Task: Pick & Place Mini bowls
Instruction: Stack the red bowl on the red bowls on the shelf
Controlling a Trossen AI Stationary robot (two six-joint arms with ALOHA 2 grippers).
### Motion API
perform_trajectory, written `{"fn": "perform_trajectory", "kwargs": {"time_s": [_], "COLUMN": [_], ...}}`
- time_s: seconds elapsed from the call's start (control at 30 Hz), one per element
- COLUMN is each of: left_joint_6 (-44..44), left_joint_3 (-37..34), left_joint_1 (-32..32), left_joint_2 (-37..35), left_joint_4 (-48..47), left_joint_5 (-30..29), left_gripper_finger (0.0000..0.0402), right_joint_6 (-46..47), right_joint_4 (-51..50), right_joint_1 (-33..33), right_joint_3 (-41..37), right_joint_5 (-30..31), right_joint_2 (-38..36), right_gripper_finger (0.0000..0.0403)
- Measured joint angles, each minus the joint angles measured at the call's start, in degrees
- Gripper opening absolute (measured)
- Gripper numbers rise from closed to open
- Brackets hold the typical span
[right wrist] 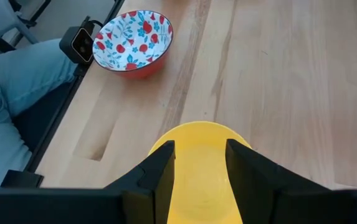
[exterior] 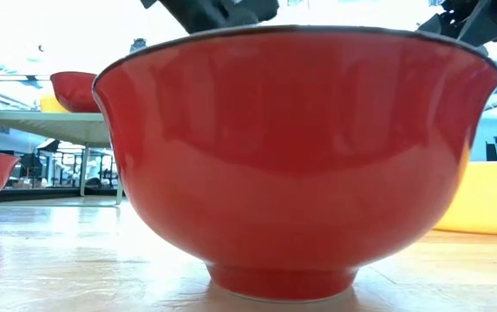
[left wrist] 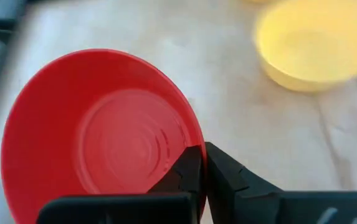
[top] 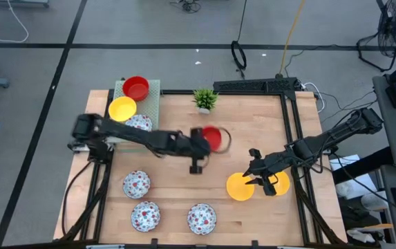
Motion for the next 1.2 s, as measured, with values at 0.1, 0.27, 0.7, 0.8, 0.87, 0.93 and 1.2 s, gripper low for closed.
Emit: {"fn": "perform_trajectory", "kwargs": {"time_s": [0.1,0.27,0.7,0.8,0.87,0.93,1.2], "left_joint_6": [-1.52,-5.21,-22.13,-24.32,-25.26,-25.5,-24.64], "left_joint_3": [0.0,0.07,0.07,0.07,0.07,0.02,0.09], "left_joint_1": [0.93,3.07,21.28,26.4,29.05,31.71,38.08], "left_joint_2": [-6.91,-17.75,-30.2,-30.12,-29.61,-29.34,-26.86], "left_joint_4": [-3.71,-10.62,-39.11,-41.91,-41.85,-41.86,-41.76], "left_joint_5": [-3.6,-13.81,-26.93,-27.49,-27.31,-25.83,-21.0], "left_gripper_finger": [0.0005,0.0007,0.0005,0.0006,0.0004,0.0005,0.0004], "right_joint_6": [0.06,0.07,-0.05,-0.05,-0.07,-0.07,-0.33], "right_joint_4": [0.04,0.45,0.72,1.31,1.77,2.03,2.18], "right_joint_1": [0.0,0.0,-0.02,-0.02,-0.01,-0.01,-0.02], "right_joint_3": [0.0,0.0,0.0,0.0,0.0,0.0,0.01], "right_joint_5": [0.21,0.27,0.37,0.37,0.35,0.31,0.19], "right_joint_2": [0.0,0.0,0.0,0.0,0.0,0.0,0.0], "right_gripper_finger": [0.013,0.013,0.013,0.013,0.013,0.013,0.013]}}
